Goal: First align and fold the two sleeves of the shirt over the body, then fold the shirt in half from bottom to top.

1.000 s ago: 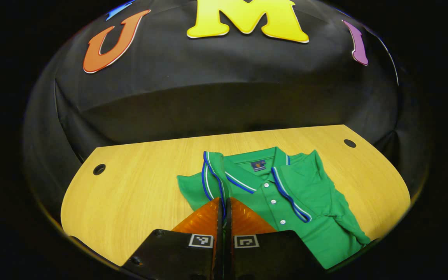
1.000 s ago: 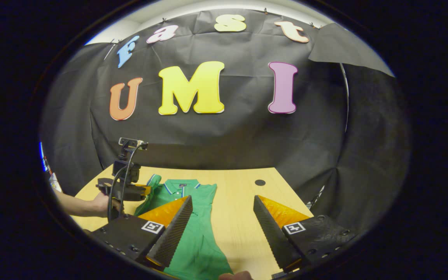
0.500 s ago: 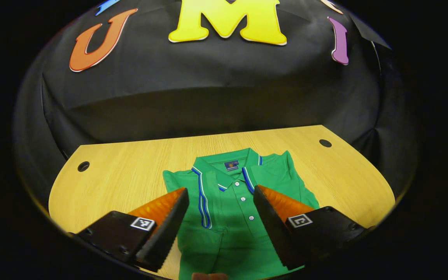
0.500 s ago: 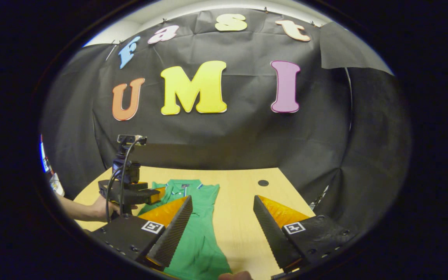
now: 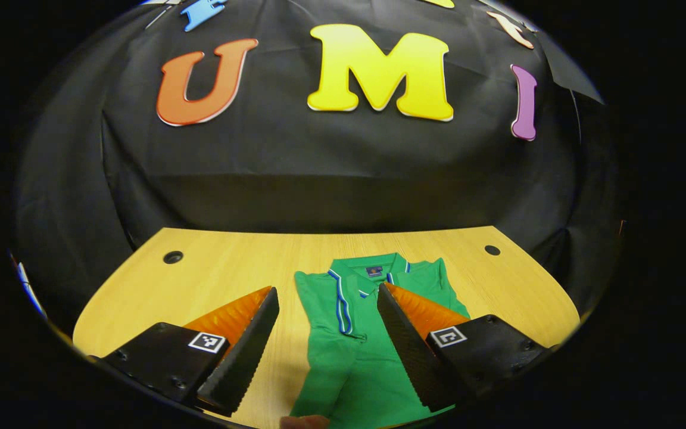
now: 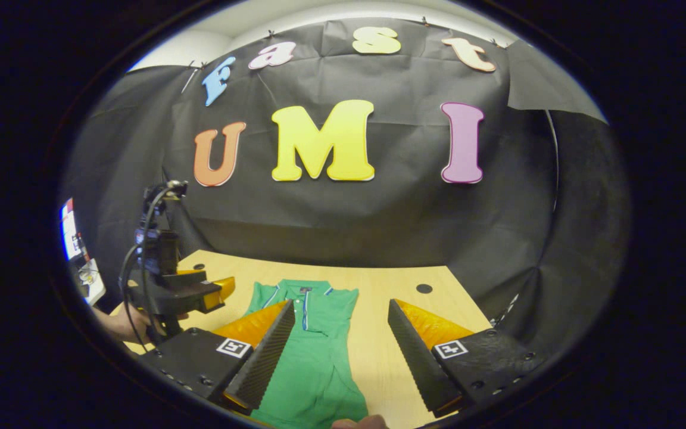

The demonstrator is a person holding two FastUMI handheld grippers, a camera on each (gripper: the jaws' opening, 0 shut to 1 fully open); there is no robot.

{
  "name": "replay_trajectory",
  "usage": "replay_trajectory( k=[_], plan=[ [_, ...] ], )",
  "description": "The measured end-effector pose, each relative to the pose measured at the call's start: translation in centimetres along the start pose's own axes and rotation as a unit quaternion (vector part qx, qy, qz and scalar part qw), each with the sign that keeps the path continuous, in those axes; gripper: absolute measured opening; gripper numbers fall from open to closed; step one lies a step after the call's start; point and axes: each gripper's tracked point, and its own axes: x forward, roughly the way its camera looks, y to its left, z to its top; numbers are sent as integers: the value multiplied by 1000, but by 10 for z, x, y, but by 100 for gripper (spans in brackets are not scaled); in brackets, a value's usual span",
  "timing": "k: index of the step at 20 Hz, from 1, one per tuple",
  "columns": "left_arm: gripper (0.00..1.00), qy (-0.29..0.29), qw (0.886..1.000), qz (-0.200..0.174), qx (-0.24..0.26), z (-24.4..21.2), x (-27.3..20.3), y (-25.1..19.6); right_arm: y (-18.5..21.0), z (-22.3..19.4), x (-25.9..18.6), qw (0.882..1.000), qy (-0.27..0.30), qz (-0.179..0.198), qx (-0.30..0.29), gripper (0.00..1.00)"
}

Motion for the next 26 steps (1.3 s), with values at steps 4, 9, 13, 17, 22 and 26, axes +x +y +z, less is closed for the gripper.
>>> replay_trajectory(
  k=[4, 9, 13, 17, 22, 26],
  plan=[
    [100, -23, 1000, 13, -11, 9, -61, 18, 5, -10, -14, 1000, 4, 8, -6, 96],
    [100, -3, 1000, 29, 4, -25, -125, 43, -6, -45, -35, 999, 39, 5, -25, 96],
    [100, 53, 998, 16, -9, -71, -161, 44, -20, -82, -55, 996, 80, -5, -31, 97],
    [100, 141, 990, -14, -12, -130, -186, 34, -21, -139, -71, 987, 156, 0, -49, 96],
    [100, 260, 965, -41, -11, -201, -214, 32, -28, -202, -88, 968, 246, -1, -56, 98],
    [100, 339, 939, -44, -27, -240, -227, 35, -34, -246, -96, 948, 315, -9, -52, 96]
  ],
)
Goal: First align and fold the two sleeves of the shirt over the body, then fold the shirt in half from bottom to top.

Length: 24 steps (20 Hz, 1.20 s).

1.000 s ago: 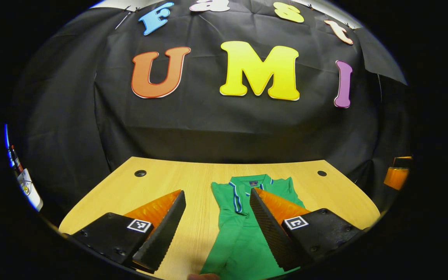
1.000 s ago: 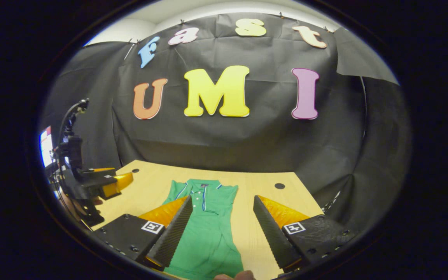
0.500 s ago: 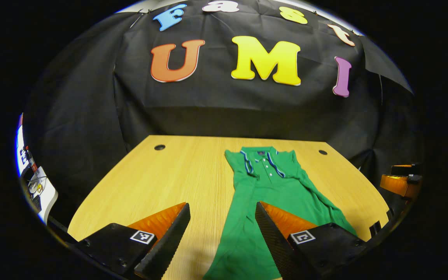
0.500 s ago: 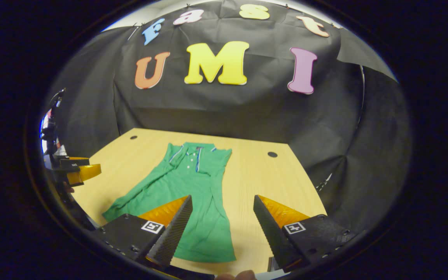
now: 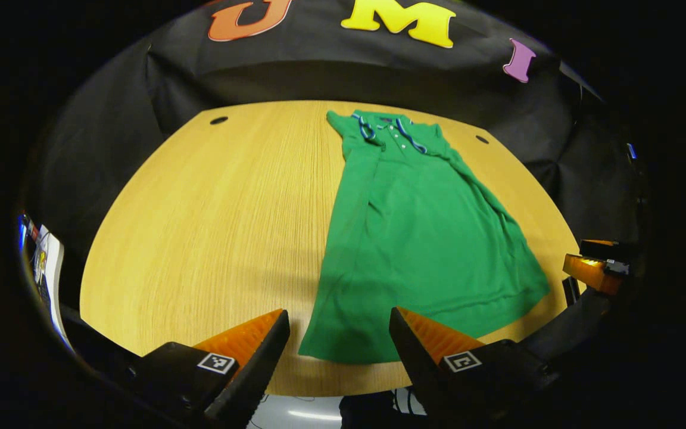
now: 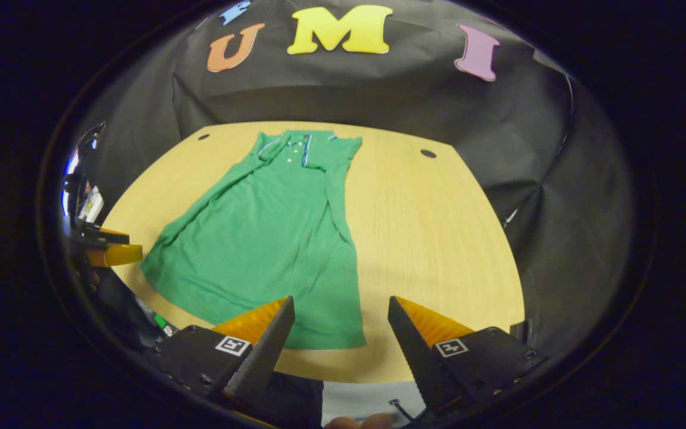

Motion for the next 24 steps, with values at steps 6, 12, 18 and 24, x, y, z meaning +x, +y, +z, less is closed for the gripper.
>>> replay_trajectory(
  k=[6, 12, 18, 24],
  plan=[
    [100, 48, 999, 4, -17, -7, 3, -9, -3, -29, 23, 998, 56, -4, -8, 98],
    [100, 50, 998, 22, 10, -8, 4, -8, -5, -47, 48, 996, 85, -3, 3, 97],
    [100, 65, 997, 34, 23, -15, 15, -4, -3, -53, 52, 995, 96, 18, 18, 94],
    [99, 81, 996, 43, 10, -17, 14, -5, 3, -56, 52, 992, 115, 41, 31, 80]
  ],
)
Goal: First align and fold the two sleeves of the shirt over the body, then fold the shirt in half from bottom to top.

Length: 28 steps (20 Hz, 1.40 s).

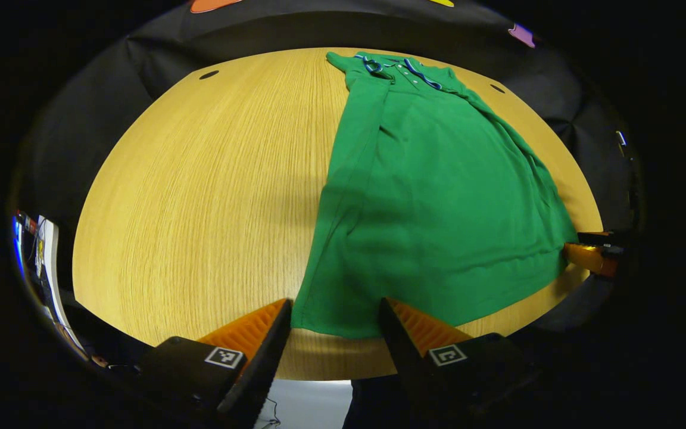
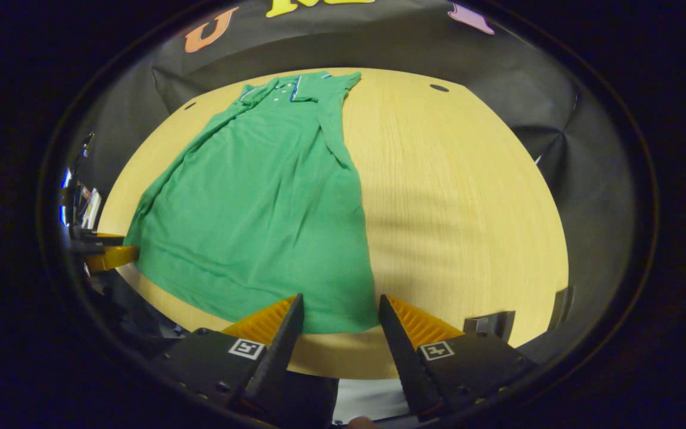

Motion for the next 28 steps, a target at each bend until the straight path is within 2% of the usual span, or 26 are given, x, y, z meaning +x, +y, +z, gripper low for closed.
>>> replay_trajectory(
  k=[2, 3, 4, 5, 6, 8, 9, 12, 17, 21, 28],
  plan=[
    [77, 7, 1000, 0, -10, 0, 0, -4, 1, 5, 1, 1000, 1, 4, 0, 57],
    [70, 10, 1000, -2, -13, 0, 1, -6, 4, 3, 4, 1000, 5, 8, 0, 53],
    [65, 12, 1000, -5, -18, -2, 0, -8, 9, 3, 1, 1000, 3, 21, 4, 39],
    [43, 14, 1000, -10, -19, -1, -1, -10, 13, 3, 0, 1000, 6, 26, 4, 22],
    [33, 14, 1000, -13, -20, -1, 0, -12, 12, 3, 1, 1000, 5, 27, 0, 5],
    [18, 13, 999, -20, -22, -1, 1, -14, 16, 7, -3, 1000, 4, 31, -2, 5],
    [11, 15, 999, -26, -24, -1, 0, -15, 15, 6, 0, 999, 6, 33, -5, 0],
    [7, 15, 998, -42, -40, -1, -4, -18, 14, 11, -2, 999, -3, 35, -2, 0],
    [6, -2, 997, -68, -47, 15, -19, -22, 12, 24, -13, 999, -16, 43, 21, 0],
    [6, -47, 994, -91, -40, 43, -31, -26, 10, 47, -26, 997, -39, 50, 37, 0],
    [6, -124, 987, -104, -22, 100, -57, -34, 11, 104, -46, 993, -91, 61, 51, 0]
  ],
)
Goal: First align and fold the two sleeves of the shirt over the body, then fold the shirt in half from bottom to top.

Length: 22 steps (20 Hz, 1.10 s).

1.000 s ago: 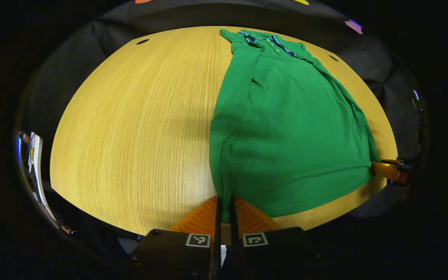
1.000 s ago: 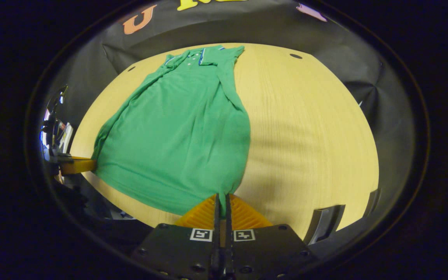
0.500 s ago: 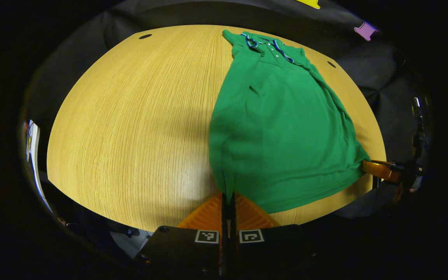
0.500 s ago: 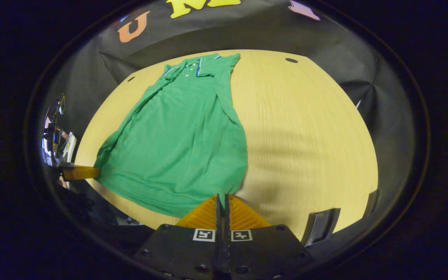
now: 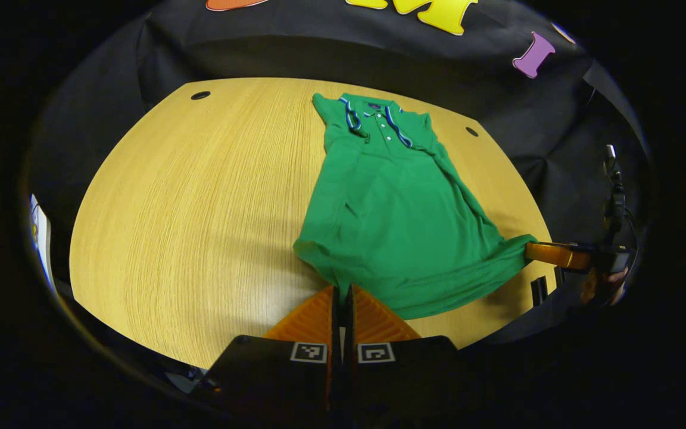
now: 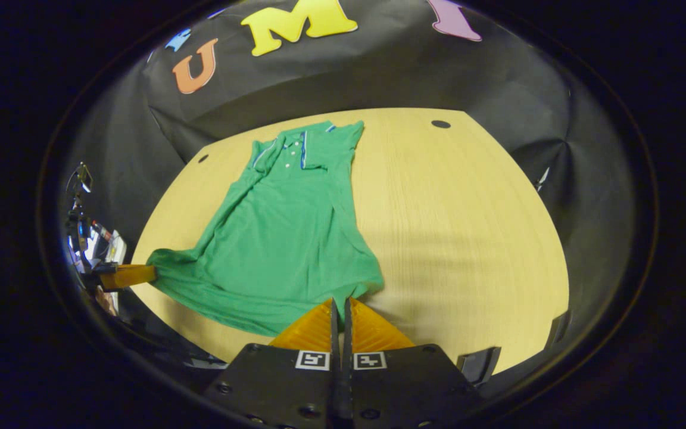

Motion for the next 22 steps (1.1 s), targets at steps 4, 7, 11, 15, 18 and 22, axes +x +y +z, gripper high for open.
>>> replay_trajectory(
  k=[4, 7, 11, 15, 18, 22],
  plan=[
    [6, -32, 999, -5, 12, 33, -6, -6, 5, 43, -9, 999, -39, 7, 0, 0],
    [6, -57, 998, -10, 20, 58, -12, -11, 7, 75, -18, 998, -68, 11, 2, 2],
    [6, -93, 995, -14, 24, 97, -19, -14, 6, 106, -23, 995, -95, 13, 0, 0],
    [6, -122, 992, -15, 36, 135, -19, -16, 8, 138, -25, 993, -119, 18, 0, 0],
    [6, -135, 990, -17, 41, 159, -16, -17, 10, 163, -26, 990, -137, 22, -2, 0],
    [6, -167, 985, -18, 37, 202, -10, -18, 10, 194, -22, 988, -155, 25, -4, 2]
  ],
)
